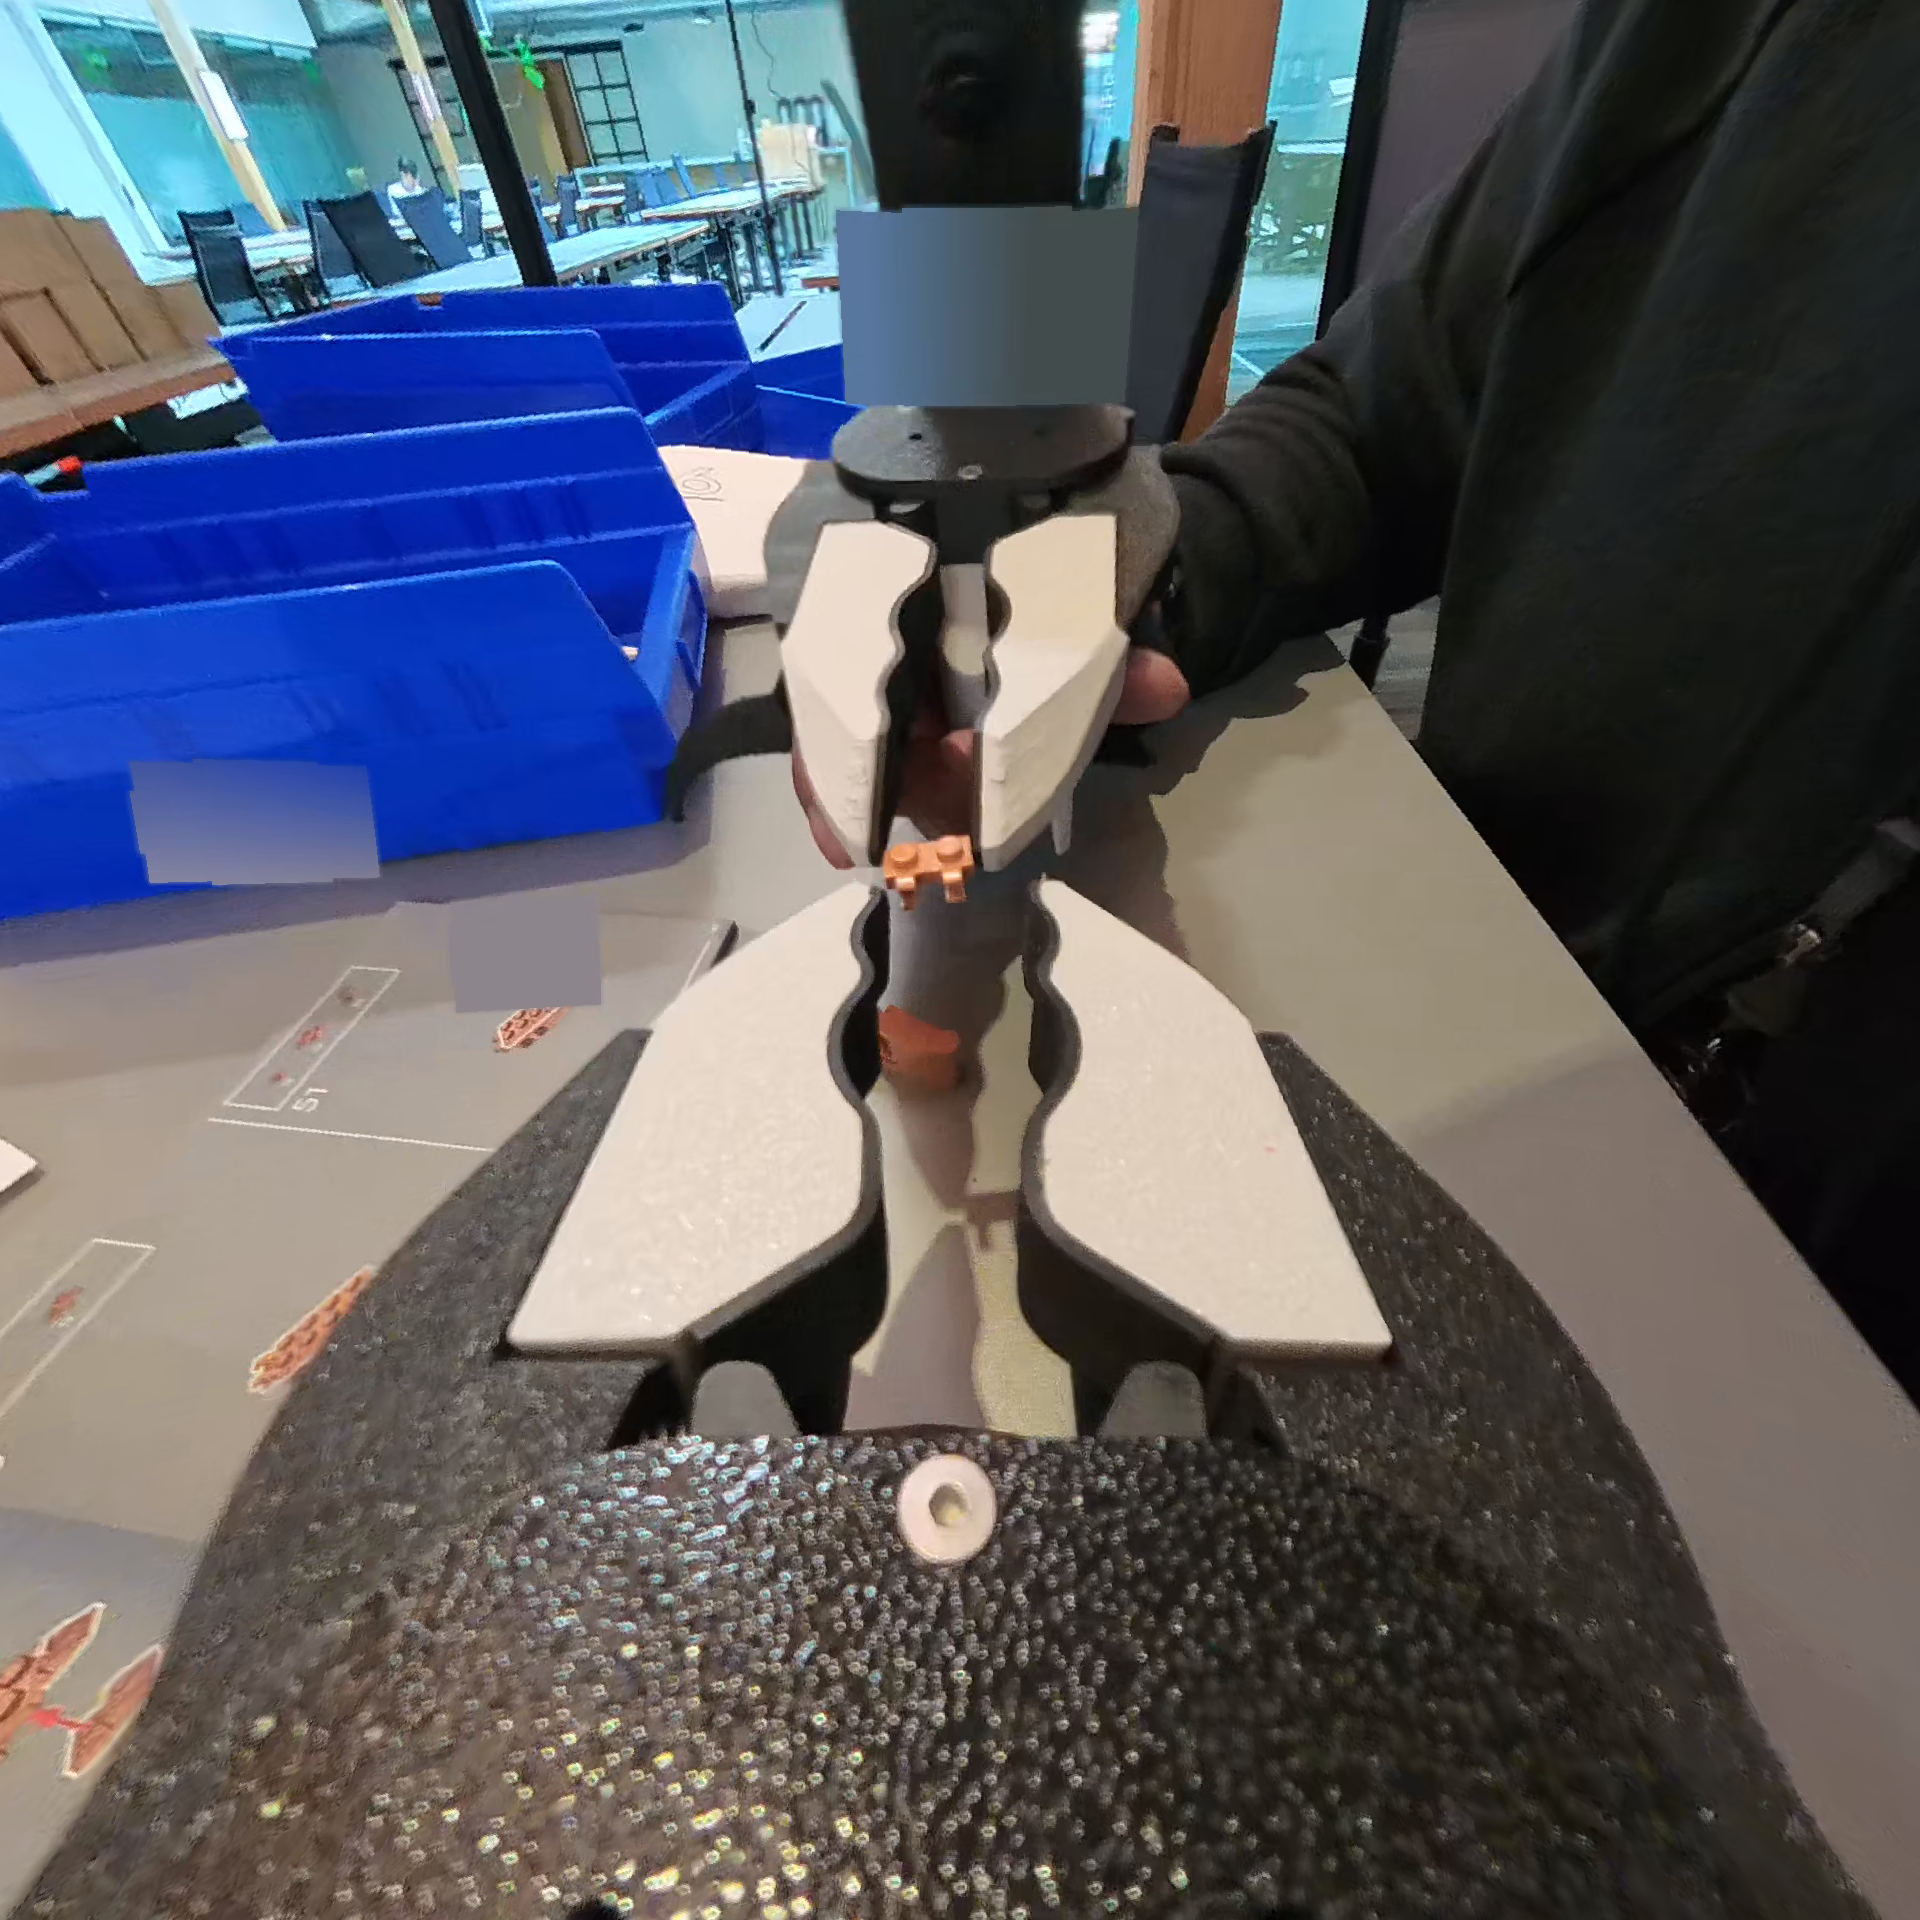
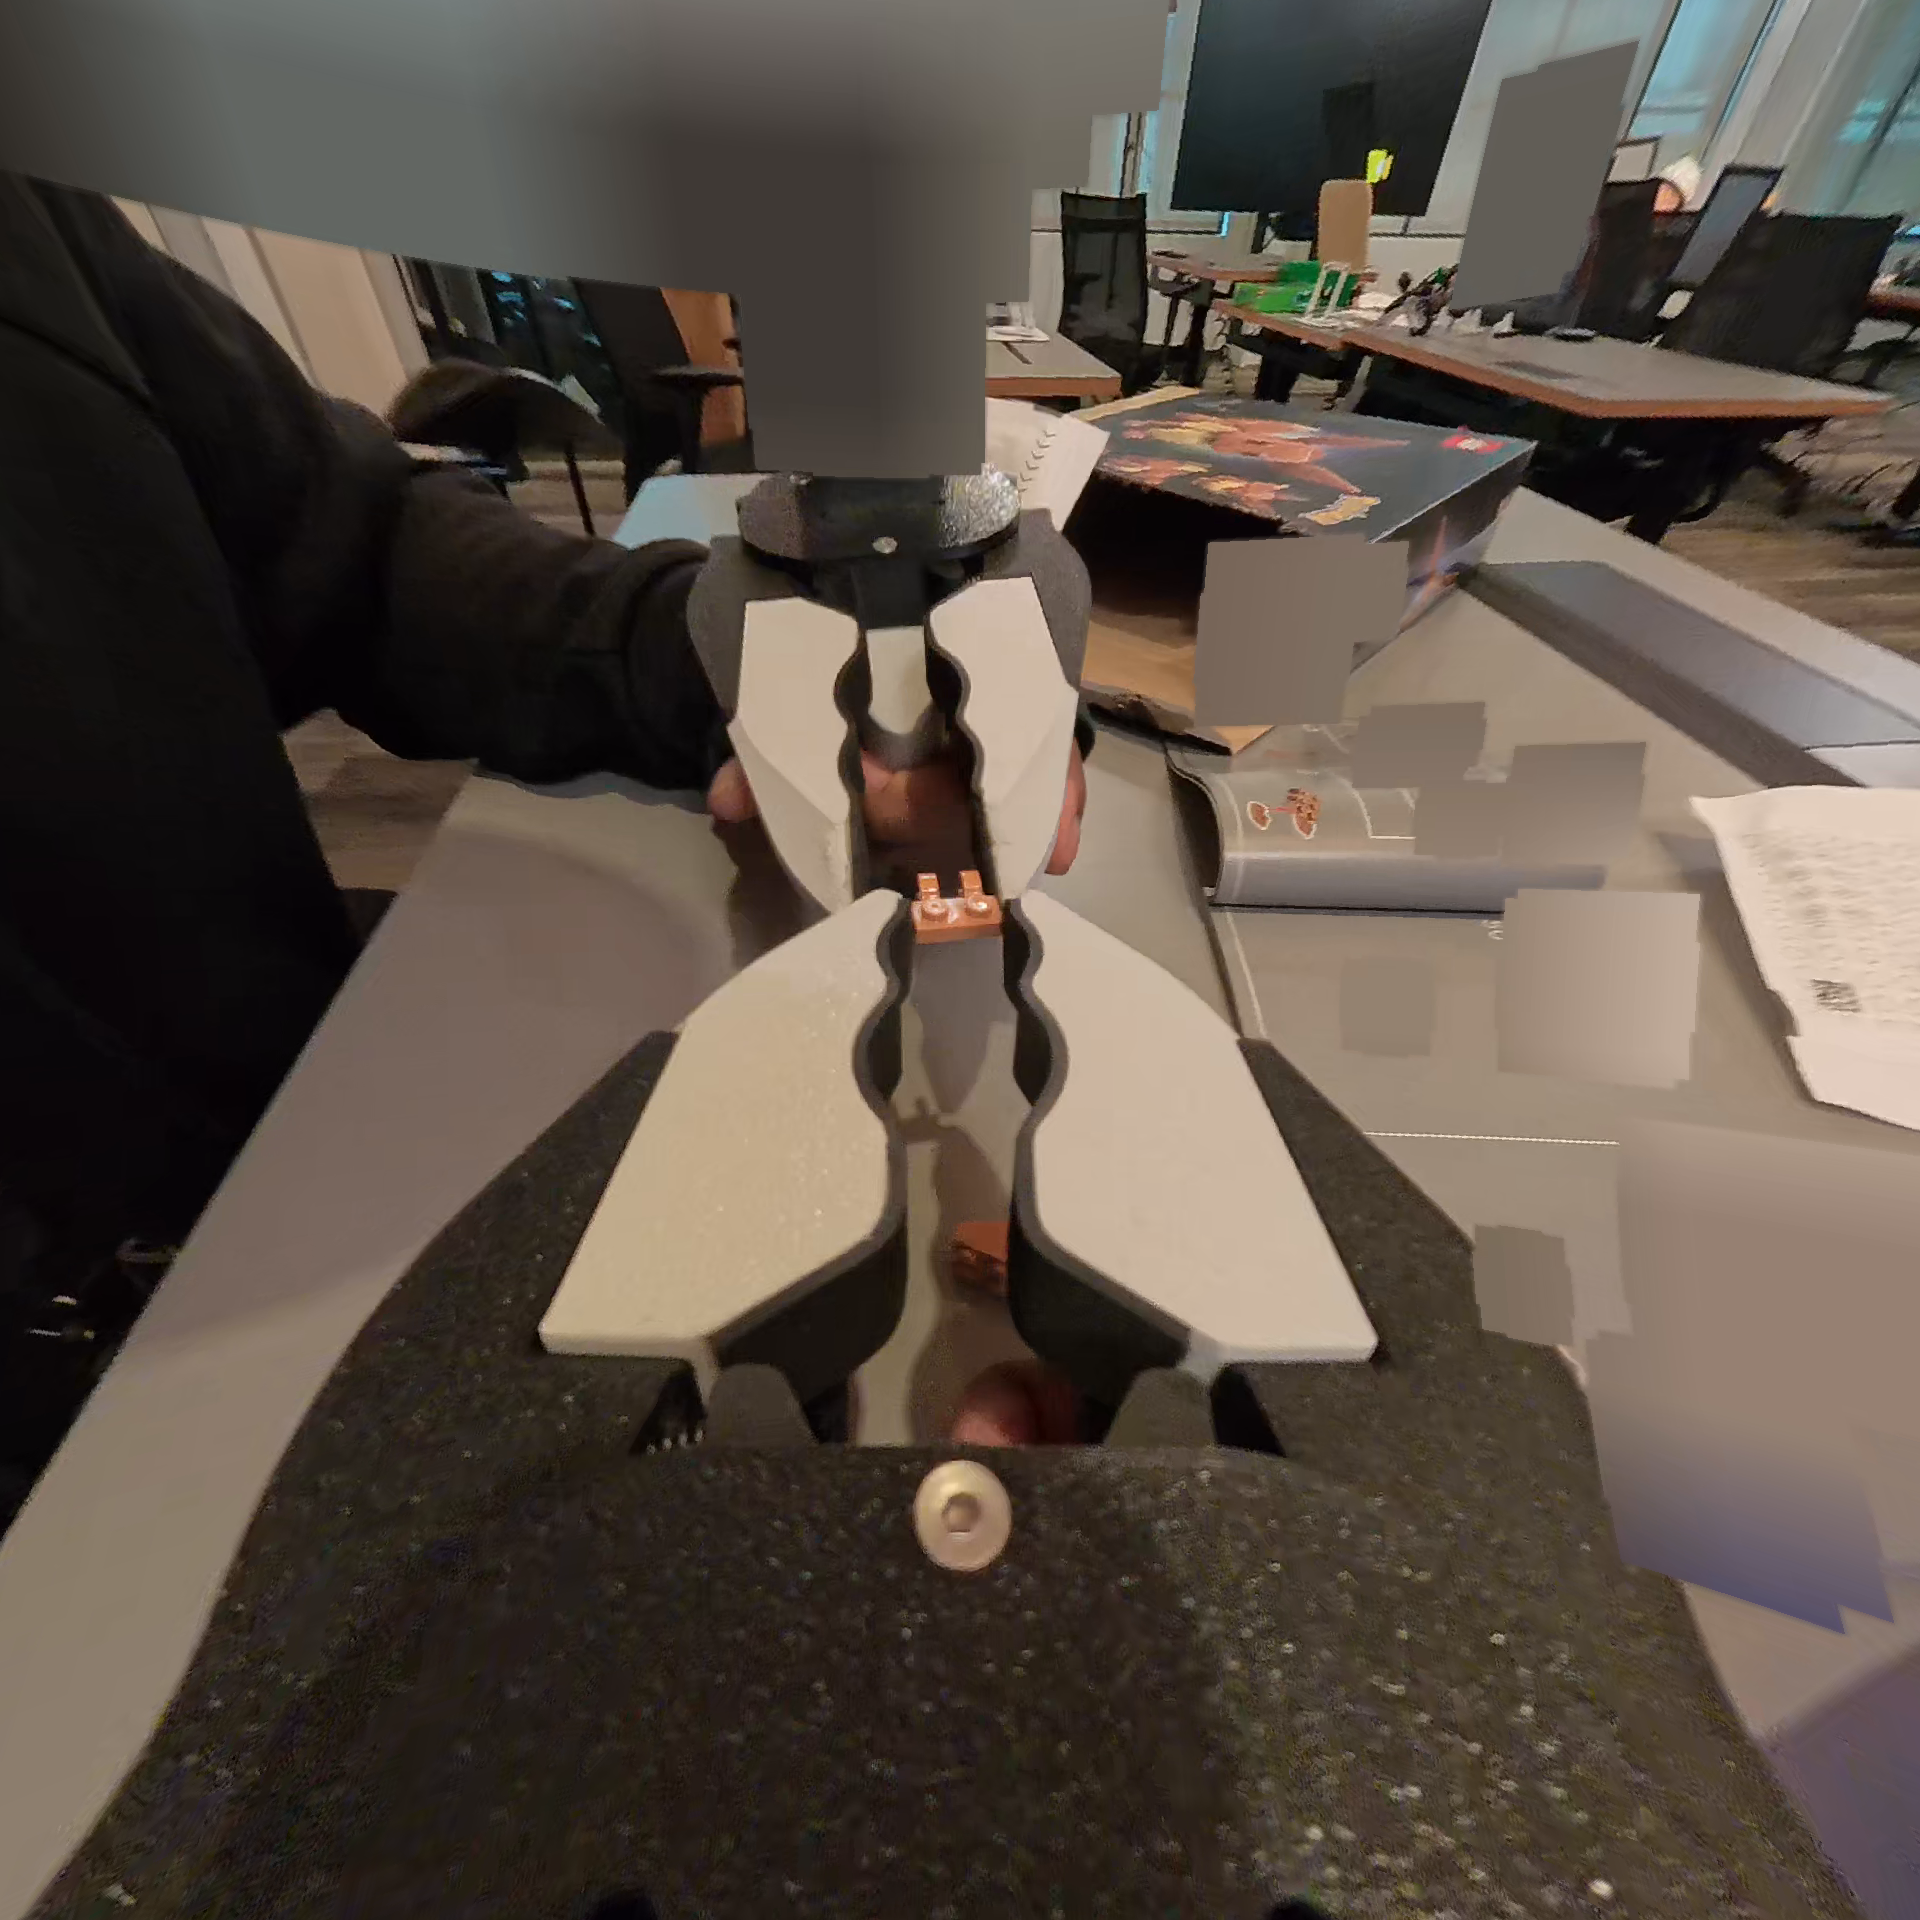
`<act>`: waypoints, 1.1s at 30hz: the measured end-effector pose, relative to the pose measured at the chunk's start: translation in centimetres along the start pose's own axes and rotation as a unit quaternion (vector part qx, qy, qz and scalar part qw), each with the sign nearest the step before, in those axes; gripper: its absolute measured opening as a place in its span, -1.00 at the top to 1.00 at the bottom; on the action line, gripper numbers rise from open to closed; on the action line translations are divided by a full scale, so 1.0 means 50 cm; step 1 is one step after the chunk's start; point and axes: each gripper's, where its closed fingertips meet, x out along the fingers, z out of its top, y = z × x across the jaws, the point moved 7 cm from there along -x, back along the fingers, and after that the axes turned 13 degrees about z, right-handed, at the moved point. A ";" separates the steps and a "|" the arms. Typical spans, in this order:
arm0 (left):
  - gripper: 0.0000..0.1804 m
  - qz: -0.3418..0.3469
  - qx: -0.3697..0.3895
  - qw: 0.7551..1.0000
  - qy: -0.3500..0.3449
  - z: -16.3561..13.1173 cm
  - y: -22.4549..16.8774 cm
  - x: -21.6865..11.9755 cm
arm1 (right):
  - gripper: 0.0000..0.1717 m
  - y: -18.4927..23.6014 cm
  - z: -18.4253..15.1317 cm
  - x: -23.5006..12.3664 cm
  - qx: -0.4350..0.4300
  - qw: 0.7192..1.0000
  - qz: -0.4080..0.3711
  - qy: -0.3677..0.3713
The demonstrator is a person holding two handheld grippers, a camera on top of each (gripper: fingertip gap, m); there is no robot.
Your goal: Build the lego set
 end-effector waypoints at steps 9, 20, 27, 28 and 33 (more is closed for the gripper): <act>0.81 0.000 -0.012 1.000 -0.005 0.000 0.004 -0.001 | 0.81 0.008 -0.005 0.007 -0.049 0.998 -0.020 0.022; 0.88 -0.004 0.001 1.000 -0.001 -0.004 0.004 -0.002 | 0.81 0.011 -0.005 0.007 -0.051 0.998 -0.015 0.016; 0.89 0.010 0.025 1.000 0.005 -0.006 0.008 -0.005 | 0.70 -0.001 -0.020 0.010 -0.038 0.995 -0.039 0.084; 0.89 0.015 0.030 0.999 0.010 -0.007 0.011 -0.006 | 0.67 -0.005 -0.024 0.009 -0.029 0.992 -0.049 0.109; 0.88 0.053 0.063 0.995 0.055 -0.022 0.031 -0.013 | 0.68 -0.001 -0.055 -0.009 0.014 0.961 -0.054 0.272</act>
